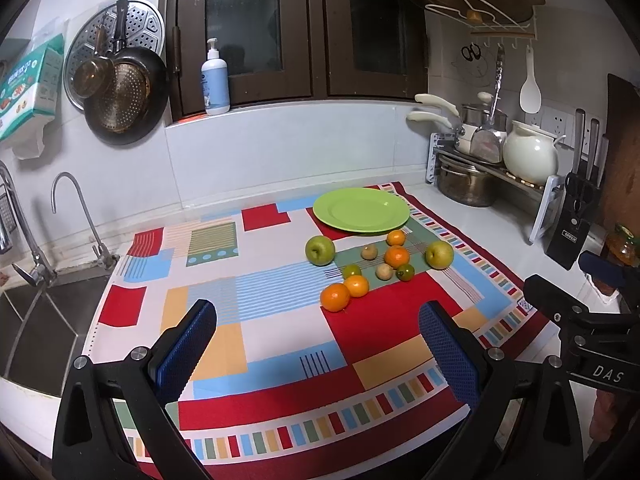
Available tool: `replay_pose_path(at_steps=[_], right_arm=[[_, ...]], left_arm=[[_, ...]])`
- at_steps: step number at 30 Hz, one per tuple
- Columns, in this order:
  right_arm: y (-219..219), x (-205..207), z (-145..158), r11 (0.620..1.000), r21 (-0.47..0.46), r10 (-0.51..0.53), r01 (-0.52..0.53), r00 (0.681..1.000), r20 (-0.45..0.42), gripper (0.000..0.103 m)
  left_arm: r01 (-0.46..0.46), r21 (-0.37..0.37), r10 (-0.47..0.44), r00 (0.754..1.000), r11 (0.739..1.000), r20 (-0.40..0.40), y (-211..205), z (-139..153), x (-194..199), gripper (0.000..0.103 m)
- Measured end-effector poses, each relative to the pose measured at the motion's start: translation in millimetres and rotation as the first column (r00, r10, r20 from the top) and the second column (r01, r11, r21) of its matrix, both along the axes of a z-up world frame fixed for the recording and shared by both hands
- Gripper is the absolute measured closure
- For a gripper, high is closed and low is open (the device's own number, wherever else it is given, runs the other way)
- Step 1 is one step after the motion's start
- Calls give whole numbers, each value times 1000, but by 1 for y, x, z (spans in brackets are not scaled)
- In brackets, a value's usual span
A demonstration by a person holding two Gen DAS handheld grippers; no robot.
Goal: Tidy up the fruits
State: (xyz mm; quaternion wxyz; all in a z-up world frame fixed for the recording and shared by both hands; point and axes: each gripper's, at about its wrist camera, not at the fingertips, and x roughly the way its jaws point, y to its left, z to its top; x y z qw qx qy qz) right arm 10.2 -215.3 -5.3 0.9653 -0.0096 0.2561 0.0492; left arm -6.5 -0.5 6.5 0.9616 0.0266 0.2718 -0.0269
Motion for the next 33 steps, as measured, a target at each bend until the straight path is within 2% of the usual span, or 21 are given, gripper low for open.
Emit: replay_pose_path(at_steps=[33], right_arm=[[0,-2,7,1000,1,14,-14,1000,14,1]], left_arm=[[7,2,-7,1000,1000,24,-3,10,-2,0]])
